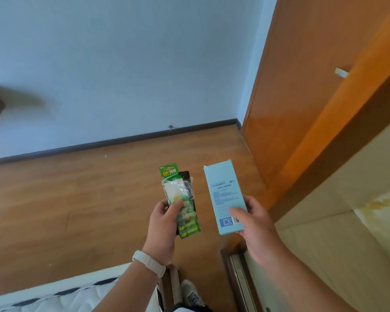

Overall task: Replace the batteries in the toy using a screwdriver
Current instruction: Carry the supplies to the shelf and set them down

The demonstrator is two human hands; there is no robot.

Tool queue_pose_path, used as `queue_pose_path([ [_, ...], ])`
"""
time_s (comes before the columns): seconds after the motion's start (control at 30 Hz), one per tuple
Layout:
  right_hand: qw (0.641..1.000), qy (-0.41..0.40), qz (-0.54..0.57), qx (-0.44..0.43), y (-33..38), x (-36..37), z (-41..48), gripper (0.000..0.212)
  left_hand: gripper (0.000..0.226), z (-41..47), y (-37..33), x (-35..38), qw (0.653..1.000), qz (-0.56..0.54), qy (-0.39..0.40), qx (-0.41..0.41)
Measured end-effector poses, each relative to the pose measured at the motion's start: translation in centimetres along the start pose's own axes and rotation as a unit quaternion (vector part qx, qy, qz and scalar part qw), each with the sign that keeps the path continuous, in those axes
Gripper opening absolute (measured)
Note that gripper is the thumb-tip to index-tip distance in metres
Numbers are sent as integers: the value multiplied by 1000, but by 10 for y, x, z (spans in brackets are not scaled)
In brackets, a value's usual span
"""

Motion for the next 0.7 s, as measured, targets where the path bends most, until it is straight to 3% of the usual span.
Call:
queue_pose_path([
  [0.37, 992, 102, -69, 4, 43, 139, 95, 16, 25, 57, -92, -84, 992, -66, -91, 66],
  [0.7, 959, 245, -141, -7, 67, 258, 127, 15, 25, 49, -132, -164, 955, -153, -218, 133],
])
Point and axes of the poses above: each hand's wrist, its own z-axis towards the middle knuckle, its own x-axis out of the palm, y = z × x, the point moved 2 cm from there along z, towards the middle knuckle, and after that the axes turned 5 degrees about -z, right-handed, at the moved point
